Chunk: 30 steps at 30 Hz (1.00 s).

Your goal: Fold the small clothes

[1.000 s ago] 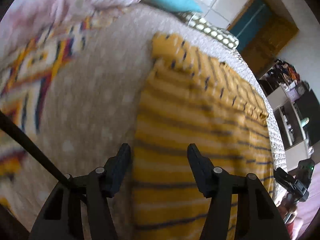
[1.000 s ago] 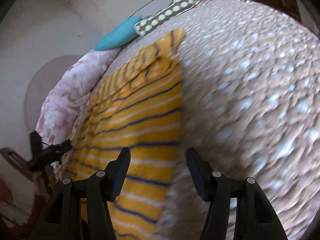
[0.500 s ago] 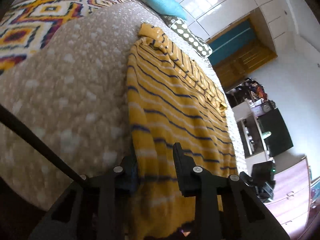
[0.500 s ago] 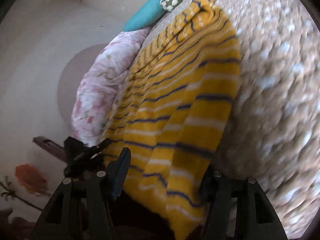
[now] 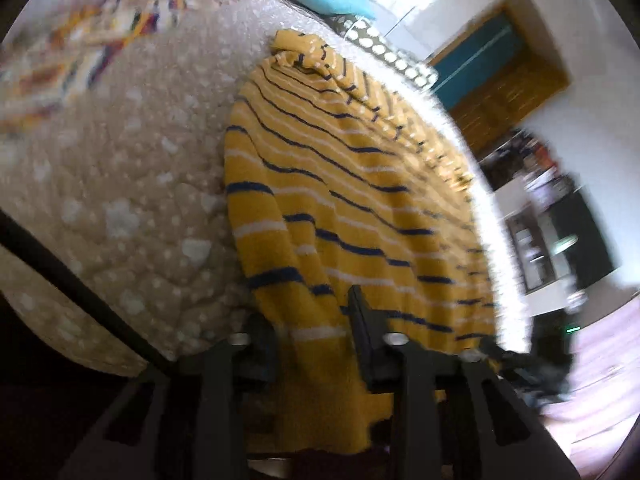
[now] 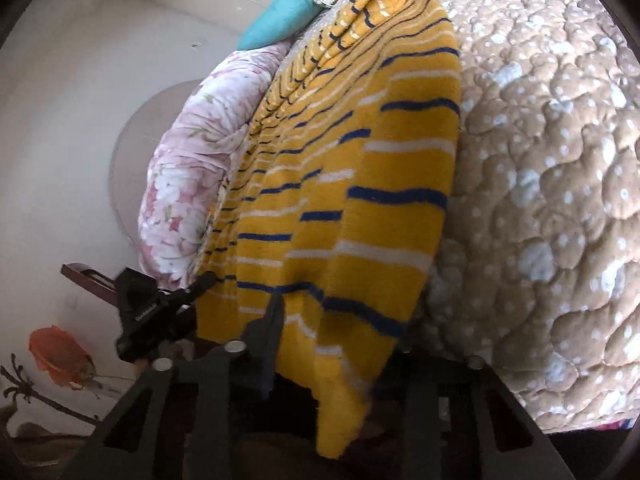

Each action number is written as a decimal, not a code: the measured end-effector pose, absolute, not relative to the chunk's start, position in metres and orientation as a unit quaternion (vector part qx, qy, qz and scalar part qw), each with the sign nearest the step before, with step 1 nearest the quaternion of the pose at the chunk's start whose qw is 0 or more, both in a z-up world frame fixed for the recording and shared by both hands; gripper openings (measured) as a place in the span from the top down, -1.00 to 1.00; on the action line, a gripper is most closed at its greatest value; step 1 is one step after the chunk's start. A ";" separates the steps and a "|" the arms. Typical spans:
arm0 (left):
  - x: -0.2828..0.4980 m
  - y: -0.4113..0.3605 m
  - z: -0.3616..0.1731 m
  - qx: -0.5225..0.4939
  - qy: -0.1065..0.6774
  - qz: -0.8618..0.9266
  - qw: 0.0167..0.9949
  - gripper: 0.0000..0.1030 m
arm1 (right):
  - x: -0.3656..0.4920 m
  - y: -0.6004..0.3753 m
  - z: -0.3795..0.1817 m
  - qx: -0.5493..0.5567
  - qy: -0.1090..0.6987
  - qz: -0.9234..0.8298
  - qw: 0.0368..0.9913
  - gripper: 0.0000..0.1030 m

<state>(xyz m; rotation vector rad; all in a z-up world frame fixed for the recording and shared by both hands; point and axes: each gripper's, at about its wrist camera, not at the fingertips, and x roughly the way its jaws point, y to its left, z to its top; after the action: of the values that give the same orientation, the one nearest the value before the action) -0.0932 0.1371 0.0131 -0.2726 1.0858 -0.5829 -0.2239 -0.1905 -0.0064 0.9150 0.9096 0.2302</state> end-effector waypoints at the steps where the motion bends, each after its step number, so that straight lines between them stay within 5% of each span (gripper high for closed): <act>1: -0.094 0.131 0.018 -0.098 0.504 -0.259 0.818 0.82 | -0.223 -0.189 -0.006 0.419 0.427 0.104 0.794 0.53; 3: -0.096 0.126 0.031 -0.078 0.491 -0.254 0.830 0.83 | -0.220 -0.189 -0.003 0.406 0.438 0.099 0.796 0.76; 10: -0.131 0.148 0.081 -0.062 0.446 -0.264 0.853 0.84 | -0.245 -0.190 0.041 0.340 0.436 0.119 0.825 0.83; 17: -0.132 0.152 0.067 -0.076 0.459 -0.262 0.846 0.84 | -0.259 -0.190 0.049 0.336 0.435 0.128 0.825 0.84; 30: 0.077 0.064 0.103 -0.088 0.419 -0.239 0.871 0.83 | -0.089 -0.262 0.106 0.318 0.341 0.060 0.883 0.83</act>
<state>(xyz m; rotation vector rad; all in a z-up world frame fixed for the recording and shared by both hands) 0.0766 0.0642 0.1026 -0.1845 0.8757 -0.5000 -0.0887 -0.2616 0.1062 0.6625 0.7098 0.1259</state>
